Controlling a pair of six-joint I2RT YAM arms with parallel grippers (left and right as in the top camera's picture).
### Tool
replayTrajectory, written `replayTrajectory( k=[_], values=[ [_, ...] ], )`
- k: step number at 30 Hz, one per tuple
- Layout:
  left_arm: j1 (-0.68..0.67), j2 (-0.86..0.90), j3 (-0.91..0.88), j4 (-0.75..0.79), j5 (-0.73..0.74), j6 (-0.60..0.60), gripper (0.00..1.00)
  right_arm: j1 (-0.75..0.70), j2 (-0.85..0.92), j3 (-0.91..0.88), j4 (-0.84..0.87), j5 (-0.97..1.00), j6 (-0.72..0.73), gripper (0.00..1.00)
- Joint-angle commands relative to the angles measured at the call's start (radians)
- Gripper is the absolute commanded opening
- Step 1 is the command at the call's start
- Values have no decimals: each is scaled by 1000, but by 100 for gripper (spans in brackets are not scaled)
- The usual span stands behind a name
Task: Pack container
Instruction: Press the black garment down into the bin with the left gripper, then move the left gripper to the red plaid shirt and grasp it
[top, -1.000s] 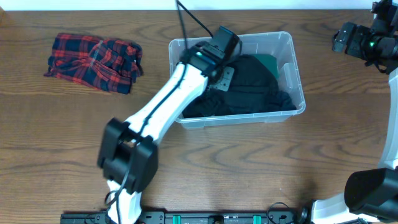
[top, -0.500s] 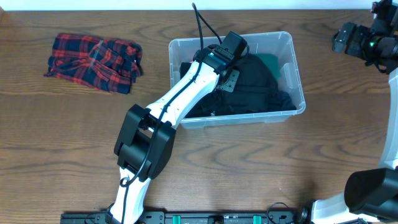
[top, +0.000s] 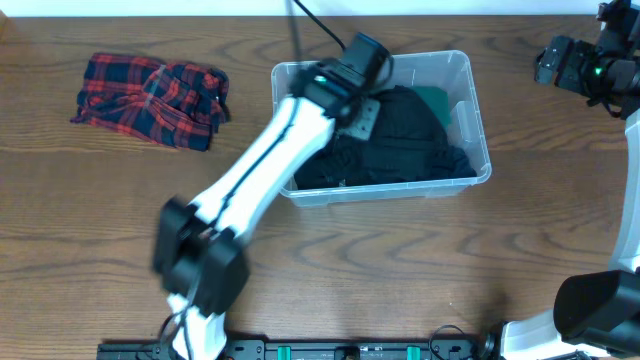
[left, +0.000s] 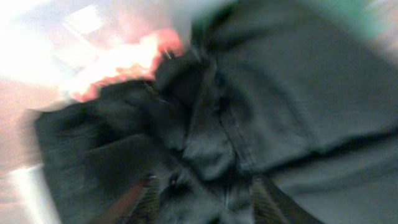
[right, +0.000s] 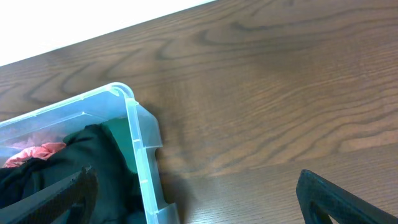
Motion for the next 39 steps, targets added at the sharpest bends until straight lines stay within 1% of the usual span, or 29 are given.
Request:
replayTrajectory(
  k=[1,3,5,7,9,11,13,20,25,28,31,33,39],
  values=[
    [44,-169,5,-3,-19,11,57,-3,11,12,-1,-1,12,99],
    [73,-231,5,-7,-55,11,58,-3,11,12,-1,-1,12,99],
    [114,-281,5,-14,-134,13,59,-3,11,12,-1,-1,12,99],
    [156,-300,5,-25,-197,27,59,-3,11,12,-2,-1,12,99],
    [203,-298,5,-38,-229,51,59,-3,11,12,-1,-1,12,99],
    [254,-282,0,-47,-232,67,63,-3,11,12,-1,-1,12,99],
    [307,-253,-6,-57,-233,67,63,-3,11,12,-1,-1,12,99],
    [424,-122,-9,-55,-234,82,67,-3,11,12,-1,-1,12,99],
    [449,-2,-9,-18,-234,171,67,-3,11,12,-1,-1,12,99],
    [448,53,-9,8,-235,217,70,-3,11,12,-1,-1,12,99],
    [448,110,-9,38,-293,220,71,-3,11,12,-1,-1,12,99],
    [448,150,-9,59,-335,226,74,-3,11,12,-1,-1,12,99],
    [448,257,-9,116,-431,243,80,-3,11,12,-1,-1,12,99]
  ],
)
